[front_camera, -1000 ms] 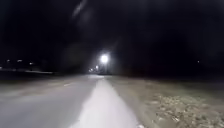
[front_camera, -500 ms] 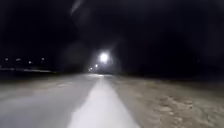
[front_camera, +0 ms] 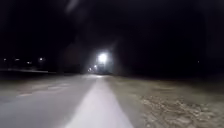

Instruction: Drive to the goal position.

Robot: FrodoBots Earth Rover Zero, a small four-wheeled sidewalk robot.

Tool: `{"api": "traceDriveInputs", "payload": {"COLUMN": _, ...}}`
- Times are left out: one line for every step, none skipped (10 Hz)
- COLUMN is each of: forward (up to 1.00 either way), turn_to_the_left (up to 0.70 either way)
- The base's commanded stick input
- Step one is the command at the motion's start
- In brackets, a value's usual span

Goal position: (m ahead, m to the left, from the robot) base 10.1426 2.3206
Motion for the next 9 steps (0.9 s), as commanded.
{"api": "traceDriveInputs", "payload": {"forward": 1.00, "turn_to_the_left": 0.28}}
{"api": "traceDriveInputs", "payload": {"forward": 1.00, "turn_to_the_left": 0.20}}
{"api": "traceDriveInputs", "payload": {"forward": 1.00, "turn_to_the_left": 0.08}}
{"api": "traceDriveInputs", "payload": {"forward": 1.00, "turn_to_the_left": 0.00}}
{"api": "traceDriveInputs", "payload": {"forward": 1.00, "turn_to_the_left": 0.00}}
{"api": "traceDriveInputs", "payload": {"forward": 1.00, "turn_to_the_left": 0.00}}
{"api": "traceDriveInputs", "payload": {"forward": 1.00, "turn_to_the_left": 0.00}}
{"api": "traceDriveInputs", "payload": {"forward": 1.00, "turn_to_the_left": 0.00}}
{"api": "traceDriveInputs", "payload": {"forward": 1.00, "turn_to_the_left": 0.03}}
